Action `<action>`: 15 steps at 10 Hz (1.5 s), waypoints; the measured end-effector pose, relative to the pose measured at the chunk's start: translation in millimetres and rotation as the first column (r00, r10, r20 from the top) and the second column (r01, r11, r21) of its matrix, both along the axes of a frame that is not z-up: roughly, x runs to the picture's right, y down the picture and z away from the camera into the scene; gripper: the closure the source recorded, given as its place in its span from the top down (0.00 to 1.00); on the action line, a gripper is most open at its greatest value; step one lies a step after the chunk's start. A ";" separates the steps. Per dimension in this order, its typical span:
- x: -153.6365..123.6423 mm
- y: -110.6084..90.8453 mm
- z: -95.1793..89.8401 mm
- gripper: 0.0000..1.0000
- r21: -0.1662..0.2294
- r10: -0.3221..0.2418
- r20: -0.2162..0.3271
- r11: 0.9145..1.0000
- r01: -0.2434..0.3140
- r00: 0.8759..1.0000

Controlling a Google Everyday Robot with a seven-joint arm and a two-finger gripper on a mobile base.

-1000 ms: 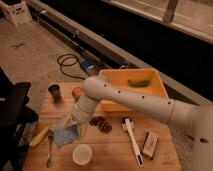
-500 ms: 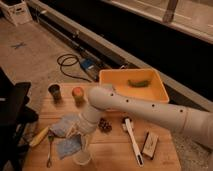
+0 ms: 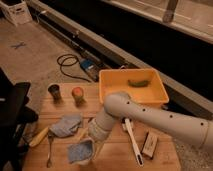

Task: Place sponge in paper cup

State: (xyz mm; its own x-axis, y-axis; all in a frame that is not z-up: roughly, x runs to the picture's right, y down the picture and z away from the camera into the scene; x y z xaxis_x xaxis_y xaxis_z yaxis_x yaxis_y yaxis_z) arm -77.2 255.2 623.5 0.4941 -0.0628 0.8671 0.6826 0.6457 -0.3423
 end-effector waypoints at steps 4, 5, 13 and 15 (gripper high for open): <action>-1.2 11.3 9.8 0.31 -0.035 0.032 0.019 0.999 -0.031 0.999; -4.1 11.7 11.9 0.39 -0.039 0.032 0.027 0.999 -0.031 0.999; -8.7 5.6 20.0 0.80 -0.042 0.019 0.032 0.999 -0.018 0.999; -9.4 5.8 20.0 0.80 -0.042 0.018 0.033 0.999 -0.017 0.999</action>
